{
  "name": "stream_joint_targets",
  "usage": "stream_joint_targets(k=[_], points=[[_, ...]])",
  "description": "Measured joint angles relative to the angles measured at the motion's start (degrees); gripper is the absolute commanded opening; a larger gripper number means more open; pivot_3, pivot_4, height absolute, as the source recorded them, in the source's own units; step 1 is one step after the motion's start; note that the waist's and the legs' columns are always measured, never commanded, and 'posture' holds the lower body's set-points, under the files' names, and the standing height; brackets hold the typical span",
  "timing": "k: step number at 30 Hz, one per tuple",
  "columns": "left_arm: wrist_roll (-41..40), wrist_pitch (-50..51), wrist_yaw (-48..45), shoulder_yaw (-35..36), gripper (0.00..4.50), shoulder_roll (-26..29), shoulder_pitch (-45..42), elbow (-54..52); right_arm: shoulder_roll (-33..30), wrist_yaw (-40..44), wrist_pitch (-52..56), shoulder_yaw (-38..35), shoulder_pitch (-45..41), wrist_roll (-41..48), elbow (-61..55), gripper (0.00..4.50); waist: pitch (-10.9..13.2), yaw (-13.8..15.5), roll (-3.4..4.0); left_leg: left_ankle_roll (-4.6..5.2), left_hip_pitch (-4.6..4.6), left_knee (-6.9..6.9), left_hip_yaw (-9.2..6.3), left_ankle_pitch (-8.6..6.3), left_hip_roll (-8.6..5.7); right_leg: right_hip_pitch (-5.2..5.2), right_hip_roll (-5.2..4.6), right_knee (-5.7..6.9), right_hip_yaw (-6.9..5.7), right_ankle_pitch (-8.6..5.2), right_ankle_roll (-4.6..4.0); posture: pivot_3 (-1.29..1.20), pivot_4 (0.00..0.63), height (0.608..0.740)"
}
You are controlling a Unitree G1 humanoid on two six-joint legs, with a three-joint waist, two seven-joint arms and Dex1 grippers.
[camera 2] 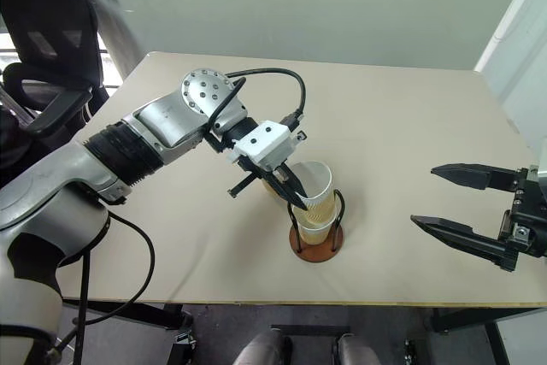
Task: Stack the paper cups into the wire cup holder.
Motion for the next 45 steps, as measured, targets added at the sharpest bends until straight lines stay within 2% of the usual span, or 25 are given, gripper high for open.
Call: stream_joint_targets(k=[9, 16, 22, 28, 33, 38, 45], points=[[0.47, -1.45, -0.02, -0.37, 0.01, -0.67, -0.03, 2.09, 0.00, -0.31, -0.03, 0.00, 0.25, 0.02, -0.05, 3.48, 0.00, 0.00, 0.00, 0.04, 0.00, 0.01, 0.04, -0.03, 0.00, 0.00, 0.00, 0.00, 0.03, -0.01, 0.02, 0.00, 0.150, 0.740], [0.55, -1.63, -0.03, -0.05, 2.38, -1.41, -0.03, 2.63, -0.02, -0.31, -0.40, 0.00, 0.44, -0.19, -0.03, 3.48, 0.00, 0.00, 0.00, 0.06, 0.00, 0.01, 0.05, -0.04, 0.00, 0.00, 0.00, 0.00, 0.04, -0.02, 0.04, 0.00, 0.150, 0.740], [0.52, -1.36, -0.08, 2.98, 4.46, -2.33, -0.02, 3.32, -0.35, -0.15, -1.68, 0.39, 0.43, -1.38, 0.63, 3.48, 0.00, 0.00, 0.00, 0.06, 0.00, 0.02, 0.07, -0.04, 0.00, 0.00, 0.00, 0.00, 0.05, -0.02, 0.04, 0.00, 0.150, 0.740], [4.07, 0.63, -0.18, 10.00, 4.46, -3.55, -0.69, 11.54, -1.58, 0.54, -3.59, 2.77, -0.42, -3.25, 1.93, 3.48, 0.01, -0.10, 0.01, 0.07, 0.04, 0.02, 0.08, -0.04, 0.01, -0.01, 0.00, 0.01, 0.07, -0.02, 0.04, 0.00, 0.150, 0.740], [16.49, -4.01, -0.18, 15.43, 4.46, -1.17, 0.16, 27.15, -1.69, 1.46, -4.96, 4.39, -1.19, -4.60, 3.30, 3.48, -0.01, -0.35, 0.16, 0.11, 0.08, -0.03, 0.08, -0.08, 0.02, -0.03, 0.01, 0.01, 0.11, -0.04, 0.03, 0.00, 0.150, 0.740], [19.16, -4.57, -0.18, 19.11, 4.46, -2.37, 4.92, 30.33, -1.77, 2.03, -5.94, 5.82, -1.72, -5.72, 3.93, 3.48, 0.00, 0.22, 0.16, 0.21, -0.02, 0.09, 0.09, -0.13, 0.00, -0.02, -0.01, -0.02, 0.11, -0.09, 0.12, 0.00, 0.150, 0.740], [21.81, -3.96, -0.20, 21.26, 4.46, -4.83, 6.73, 30.09, -2.83, 2.94, -6.63, 7.94, -3.36, -6.97, 5.44, 3.48, -0.01, 0.35, 0.16, 0.31, -0.09, 0.42, 0.12, -0.19, -0.02, 0.00, -0.03, -0.01, 0.13, -0.06, 0.20, 0.00, 0.150, 0.740]])
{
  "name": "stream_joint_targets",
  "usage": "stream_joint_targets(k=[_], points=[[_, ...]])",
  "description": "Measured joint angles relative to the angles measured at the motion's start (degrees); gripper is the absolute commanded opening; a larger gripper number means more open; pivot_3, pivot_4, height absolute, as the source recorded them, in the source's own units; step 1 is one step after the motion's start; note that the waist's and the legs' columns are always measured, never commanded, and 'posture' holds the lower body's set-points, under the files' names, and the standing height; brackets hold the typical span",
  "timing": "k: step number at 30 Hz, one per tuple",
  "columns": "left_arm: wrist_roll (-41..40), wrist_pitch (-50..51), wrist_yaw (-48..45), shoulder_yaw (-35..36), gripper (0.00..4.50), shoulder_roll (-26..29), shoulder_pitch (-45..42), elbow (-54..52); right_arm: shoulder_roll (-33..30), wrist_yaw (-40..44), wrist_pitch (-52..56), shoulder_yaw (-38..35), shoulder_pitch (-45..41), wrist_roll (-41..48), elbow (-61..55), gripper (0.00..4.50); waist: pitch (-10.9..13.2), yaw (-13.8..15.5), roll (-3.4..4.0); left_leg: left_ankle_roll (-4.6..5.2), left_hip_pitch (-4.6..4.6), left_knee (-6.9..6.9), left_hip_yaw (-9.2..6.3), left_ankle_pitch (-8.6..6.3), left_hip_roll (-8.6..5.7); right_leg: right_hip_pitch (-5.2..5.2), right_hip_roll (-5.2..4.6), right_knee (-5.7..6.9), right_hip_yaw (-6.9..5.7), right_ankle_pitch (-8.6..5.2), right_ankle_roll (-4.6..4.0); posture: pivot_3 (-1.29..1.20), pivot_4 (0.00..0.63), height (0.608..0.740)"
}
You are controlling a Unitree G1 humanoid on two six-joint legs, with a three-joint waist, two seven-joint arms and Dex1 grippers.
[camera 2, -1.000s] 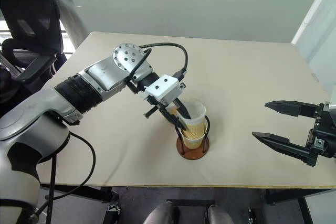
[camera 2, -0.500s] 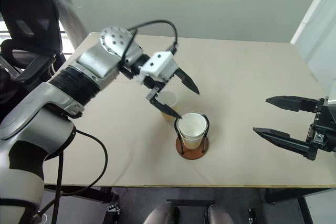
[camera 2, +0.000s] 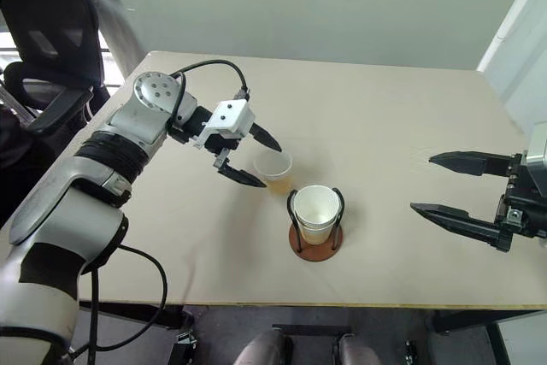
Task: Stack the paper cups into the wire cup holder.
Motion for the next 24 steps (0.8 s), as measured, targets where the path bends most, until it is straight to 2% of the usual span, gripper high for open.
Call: stream_joint_targets(k=[11, 12, 14, 24], points=[[11.68, -3.56, 0.00, 6.07, 4.46, -6.29, 1.99, 7.67, -0.04, 0.17, 0.64, 0.21, -0.21, 0.03, -0.27, 3.48, 0.00, -0.01, 0.01, 0.10, 0.00, 0.16, 0.04, -0.06, 0.00, 0.04, 0.00, 0.03, 0.02, 0.04, 0.06, 0.00, 0.150, 0.740], [12.67, -3.79, 0.00, 6.69, 4.30, -6.64, 1.99, 8.16, -0.04, 0.17, 0.77, 0.19, -0.19, 0.04, -0.35, 3.48, 0.00, -0.01, 0.01, 0.11, 0.00, 0.18, 0.05, -0.06, 0.00, 0.04, 0.00, 0.03, 0.02, 0.04, 0.06, 0.00, 0.150, 0.740], [14.70, -4.48, 0.00, 7.87, 3.88, -7.15, 2.01, 9.28, -0.04, 0.17, 1.12, -0.05, -0.09, 0.04, -0.46, 3.48, 0.00, -0.01, 0.01, 0.12, 0.00, 0.18, 0.05, -0.07, 0.00, 0.04, 0.00, 0.03, 0.03, 0.04, 0.07, 0.00, 0.150, 0.740], [21.08, -5.67, 0.00, 12.29, 0.34, -7.64, 2.02, 11.06, -0.03, 0.17, 1.75, -0.86, 0.57, 0.02, -1.20, 3.48, 0.00, -0.01, 0.01, 0.16, -0.01, 0.23, 0.07, -0.09, 0.00, 0.04, 0.00, 0.03, 0.04, 0.05, 0.08, 0.00, 0.150, 0.740]])
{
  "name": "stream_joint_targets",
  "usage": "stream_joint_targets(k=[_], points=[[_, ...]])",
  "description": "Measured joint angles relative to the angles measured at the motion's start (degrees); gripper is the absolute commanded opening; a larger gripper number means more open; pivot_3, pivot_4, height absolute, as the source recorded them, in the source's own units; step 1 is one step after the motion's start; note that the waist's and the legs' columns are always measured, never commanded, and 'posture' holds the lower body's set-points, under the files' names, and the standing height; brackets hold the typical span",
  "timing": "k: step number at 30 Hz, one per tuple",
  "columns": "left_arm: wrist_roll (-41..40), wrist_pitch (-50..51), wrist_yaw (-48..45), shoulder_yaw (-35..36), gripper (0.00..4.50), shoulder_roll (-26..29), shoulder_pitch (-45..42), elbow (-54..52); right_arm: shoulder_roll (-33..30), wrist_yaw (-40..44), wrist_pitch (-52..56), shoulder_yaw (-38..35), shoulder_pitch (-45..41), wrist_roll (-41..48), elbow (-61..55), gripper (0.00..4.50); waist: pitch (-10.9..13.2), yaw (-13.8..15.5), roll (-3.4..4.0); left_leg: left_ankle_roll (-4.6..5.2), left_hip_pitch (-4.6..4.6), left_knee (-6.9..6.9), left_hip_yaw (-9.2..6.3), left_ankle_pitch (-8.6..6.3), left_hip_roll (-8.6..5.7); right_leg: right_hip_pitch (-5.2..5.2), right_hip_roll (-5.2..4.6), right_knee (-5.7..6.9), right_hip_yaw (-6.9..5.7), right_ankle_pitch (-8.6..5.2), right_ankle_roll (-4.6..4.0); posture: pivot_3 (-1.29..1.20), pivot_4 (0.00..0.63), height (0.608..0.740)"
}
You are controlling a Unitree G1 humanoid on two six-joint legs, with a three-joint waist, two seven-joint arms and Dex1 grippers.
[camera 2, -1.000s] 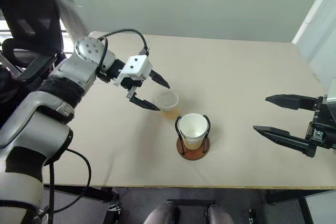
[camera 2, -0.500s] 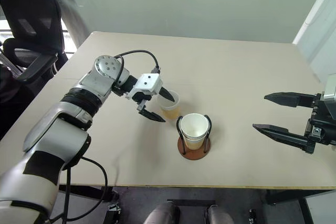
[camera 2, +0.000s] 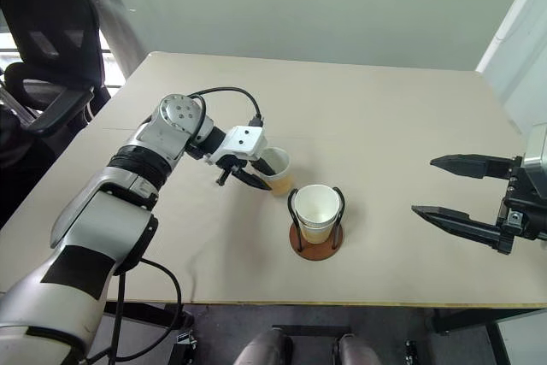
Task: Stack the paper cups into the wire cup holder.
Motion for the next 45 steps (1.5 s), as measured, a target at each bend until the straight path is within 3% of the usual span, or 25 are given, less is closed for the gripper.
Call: stream_joint_targets(k=[1, 11, 15, 20, 25, 34, 45], points=[[0.07, -0.04, 0.00, 0.12, 0.04, 0.00, 0.00, 0.00, 0.00, 0.00, 0.00, 0.00, 0.00, -0.01, 0.02, 3.48, 0.00, 0.00, 0.00, 0.00, 0.00, 0.01, 0.01, 0.00, 0.00, 0.00, 0.00, 0.00, 0.01, 0.00, 0.00, 0.00, 0.150, 0.740], [-3.31, 0.53, -0.02, -2.29, 0.02, 2.47, -0.31, -1.97, 0.00, 0.37, -0.42, 0.14, -0.09, -0.97, 0.81, 3.48, 0.00, -0.01, 0.00, 0.03, -0.01, 0.04, 0.02, -0.02, 0.00, -0.01, 0.00, 0.01, 0.02, 0.02, 0.02, 0.00, 0.150, 0.740], [-11.88, 4.12, -0.10, -5.95, 0.02, 6.27, -3.06, -8.41, -0.03, 0.82, -0.80, 0.15, -0.35, -1.17, 1.12, 3.48, 0.03, 0.03, -0.04, 0.06, -0.12, 0.07, 0.02, -0.04, 0.00, -0.06, 0.00, -0.01, 0.01, 0.03, 0.04, 0.00, 0.150, 0.740], [-31.15, 12.67, -0.15, -5.73, 0.02, 8.79, -16.04, -21.71, -0.80, 1.65, -1.41, 0.38, -1.21, -2.50, 1.87, 3.48, -0.03, 0.18, 0.06, 0.32, -0.25, 0.17, 0.11, -0.21, -0.12, -0.07, -0.17, -0.22, 0.04, 0.11, 0.16, 0.00, 0.150, 0.740], [-44.00, 16.33, -0.18, -15.02, 0.02, 12.00, -13.28, -36.96, -0.89, 1.34, -1.54, 1.11, -2.00, -2.71, 1.97, 3.48, -0.17, -0.53, 0.60, 0.40, 0.31, 0.15, 0.62, -0.40, -0.12, 0.23, -0.43, -0.02, 0.12, -0.16, 0.28, 0.00, 0.150, 0.740], [-48.21, 14.13, -0.19, -27.11, 0.02, 15.76, -13.52, -42.10, -0.87, 2.87, 0.50, -3.06, 0.56, -2.99, 1.06, 3.48, -0.02, -0.89, 0.66, 0.51, 0.22, 0.15, 0.92, -0.41, -0.13, 0.07, -0.63, 0.00, 0.17, -0.16, 0.26, 0.00, 0.150, 0.740], [-51.06, 12.24, -0.18, -32.58, 0.02, 17.10, -14.77, -43.93, 0.11, 2.46, 1.48, -4.86, 2.37, -3.23, -0.65, 3.48, -0.01, -1.05, 0.69, 0.65, 0.23, 0.15, 1.11, -0.49, -0.20, 0.05, -0.76, -0.02, 0.18, -0.17, 0.29, 0.00, 0.150, 0.740]])
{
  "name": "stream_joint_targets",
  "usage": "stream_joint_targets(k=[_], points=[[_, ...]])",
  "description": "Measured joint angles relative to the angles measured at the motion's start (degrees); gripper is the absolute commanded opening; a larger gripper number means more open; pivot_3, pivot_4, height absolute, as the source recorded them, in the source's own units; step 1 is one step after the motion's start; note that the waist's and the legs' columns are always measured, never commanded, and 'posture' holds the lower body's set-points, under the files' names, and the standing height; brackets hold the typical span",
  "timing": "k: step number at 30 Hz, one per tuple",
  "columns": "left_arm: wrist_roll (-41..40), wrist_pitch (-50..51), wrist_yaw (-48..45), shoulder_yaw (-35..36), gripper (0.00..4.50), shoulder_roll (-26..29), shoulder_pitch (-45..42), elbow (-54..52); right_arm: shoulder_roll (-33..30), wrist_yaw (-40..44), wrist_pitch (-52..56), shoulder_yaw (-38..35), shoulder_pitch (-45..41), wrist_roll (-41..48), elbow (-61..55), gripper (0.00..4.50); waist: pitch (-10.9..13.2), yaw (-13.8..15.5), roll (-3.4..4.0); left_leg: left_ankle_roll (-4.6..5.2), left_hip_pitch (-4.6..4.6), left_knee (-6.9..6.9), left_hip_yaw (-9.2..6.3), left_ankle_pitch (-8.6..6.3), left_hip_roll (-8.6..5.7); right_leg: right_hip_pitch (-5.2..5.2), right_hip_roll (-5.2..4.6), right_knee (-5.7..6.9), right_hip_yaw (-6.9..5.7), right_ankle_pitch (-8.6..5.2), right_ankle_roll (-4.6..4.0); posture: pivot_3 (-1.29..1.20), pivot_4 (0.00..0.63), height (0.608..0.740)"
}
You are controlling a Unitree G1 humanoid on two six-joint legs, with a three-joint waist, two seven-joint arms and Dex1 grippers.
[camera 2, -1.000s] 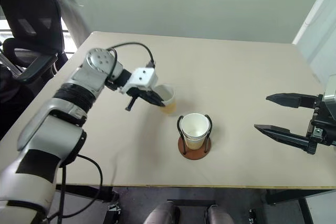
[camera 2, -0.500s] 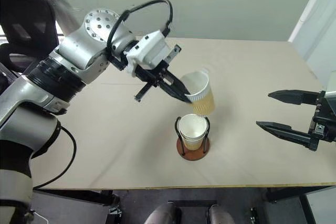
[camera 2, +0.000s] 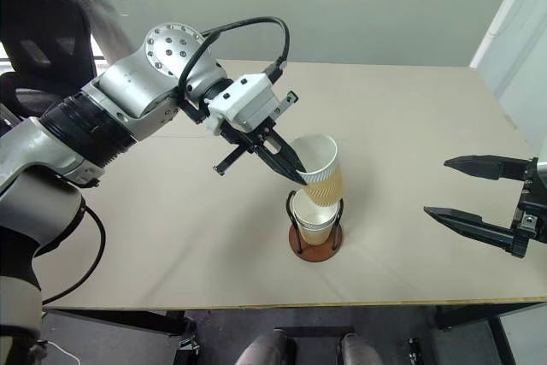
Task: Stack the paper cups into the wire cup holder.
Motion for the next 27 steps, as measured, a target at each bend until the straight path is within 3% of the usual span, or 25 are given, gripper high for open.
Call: stream_joint_targets(k=[5, 18, 21, 27], points=[[0.47, -1.00, 0.00, -4.03, 0.02, 0.66, 0.00, -0.29, 0.38, -0.38, 0.15, -0.34, 0.42, 0.02, -0.63, 3.48, 0.01, -0.01, -0.01, 0.00, -0.01, 0.01, 0.01, 0.00, 0.00, -0.02, -0.01, 0.00, 0.02, 0.00, 0.00, 0.00, 0.150, 0.740], [1.32, -1.54, 0.00, -4.74, 0.02, -0.94, 0.16, -0.15, 0.42, -0.81, 0.60, -0.86, 0.49, 0.23, -1.17, 3.48, 0.01, -0.01, 0.00, 0.03, -0.01, -0.01, 0.04, -0.02, -0.01, -0.02, -0.03, 0.00, 0.03, -0.02, 0.02, 0.00, 0.150, 0.740], [1.67, -0.88, 0.00, -4.68, 0.63, -1.38, 0.20, 0.43, 0.43, -0.84, 0.80, -1.10, 0.51, 0.44, -1.35, 3.48, 0.01, 0.01, -0.01, 0.03, -0.02, 0.00, 0.05, -0.02, -0.02, -0.01, -0.04, -0.01, 0.04, -0.02, 0.02, 0.00, 0.150, 0.740], [2.43, 0.03, 0.00, -4.43, 2.67, -1.62, 0.59, 0.78, 0.43, -0.92, 0.91, -1.10, 0.41, 0.55, -1.42, 3.48, 0.02, -0.01, -0.01, 0.04, -0.01, -0.01, 0.05, -0.03, -0.02, -0.02, -0.04, -0.01, 0.04, -0.02, 0.03, 0.00, 0.150, 0.740]])
